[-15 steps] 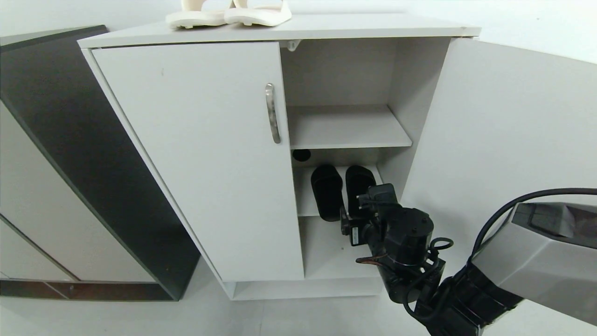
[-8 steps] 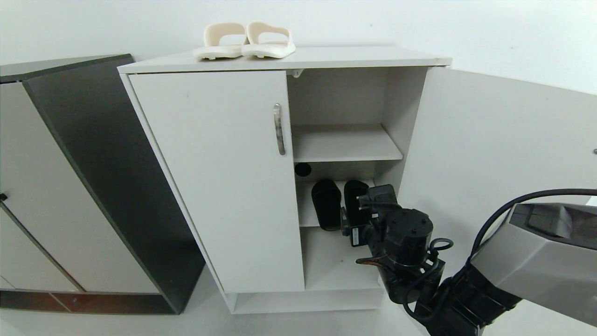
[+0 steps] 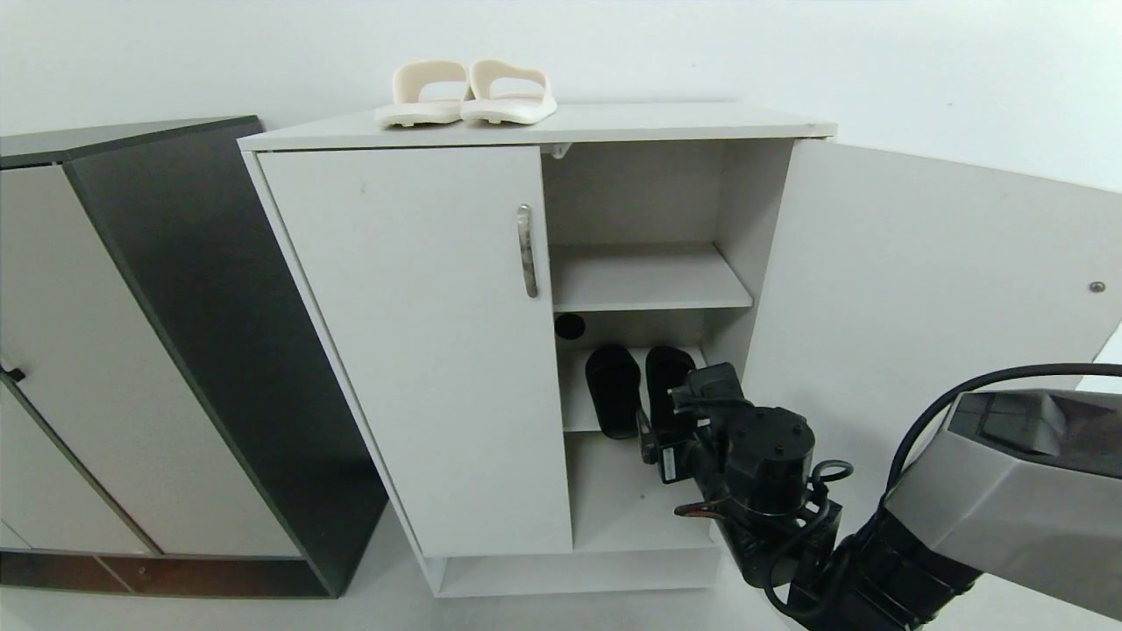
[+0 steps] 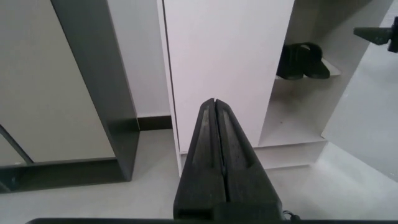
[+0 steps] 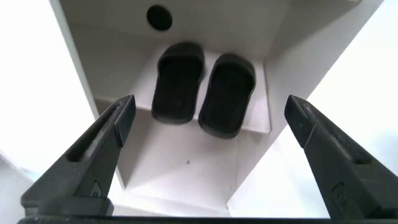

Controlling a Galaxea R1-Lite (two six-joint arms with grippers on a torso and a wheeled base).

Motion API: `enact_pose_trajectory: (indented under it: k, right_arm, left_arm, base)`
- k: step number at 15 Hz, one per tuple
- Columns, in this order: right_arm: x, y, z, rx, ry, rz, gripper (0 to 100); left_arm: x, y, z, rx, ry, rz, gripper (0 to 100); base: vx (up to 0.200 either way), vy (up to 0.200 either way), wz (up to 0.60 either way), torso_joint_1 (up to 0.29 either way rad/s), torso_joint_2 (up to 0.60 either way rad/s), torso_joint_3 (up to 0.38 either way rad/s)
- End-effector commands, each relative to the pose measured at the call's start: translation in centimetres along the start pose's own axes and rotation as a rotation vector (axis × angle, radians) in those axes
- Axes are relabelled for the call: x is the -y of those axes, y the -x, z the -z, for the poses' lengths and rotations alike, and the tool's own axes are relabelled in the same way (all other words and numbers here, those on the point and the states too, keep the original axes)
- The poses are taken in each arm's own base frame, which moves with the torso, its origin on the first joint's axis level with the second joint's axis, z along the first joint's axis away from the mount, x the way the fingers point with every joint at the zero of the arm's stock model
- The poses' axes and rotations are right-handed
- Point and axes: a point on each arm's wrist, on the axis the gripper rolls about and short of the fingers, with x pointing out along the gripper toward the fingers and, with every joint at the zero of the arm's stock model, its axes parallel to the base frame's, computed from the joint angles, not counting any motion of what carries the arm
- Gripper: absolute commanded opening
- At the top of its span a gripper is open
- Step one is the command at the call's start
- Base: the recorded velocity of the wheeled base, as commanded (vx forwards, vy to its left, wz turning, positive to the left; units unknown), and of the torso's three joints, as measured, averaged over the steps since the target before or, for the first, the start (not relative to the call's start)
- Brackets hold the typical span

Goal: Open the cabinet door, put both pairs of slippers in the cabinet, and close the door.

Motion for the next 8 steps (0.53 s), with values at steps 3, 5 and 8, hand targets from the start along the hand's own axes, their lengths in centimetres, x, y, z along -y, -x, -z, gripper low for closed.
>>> enact_pose_trajectory:
  k: [3,5,8]
  right_arm:
    - [0.1,0.0,0.4,-0.011,0.007,0.002,100]
    - [0.2,0.0,0.7,-0.019,0.014,0.000,100]
    - [0.5,0.1,1.4,-0.041,0.030,-0.015,100]
  left_arm:
    - [0.0,0.0,0.0,0.001,0.000,0.002,0]
    - [0.0,0.0,0.0,0.001,0.000,0.002,0]
    - [0.0,0.0,0.0,0.001,0.000,0.002,0]
  base:
    - [0.000,0.200,0.00,0.007,0.00,0.006]
    - [0.000,0.200,0.00,0.012,0.00,0.000]
    - [0.000,0.200,0.00,0.001,0.00,0.002]
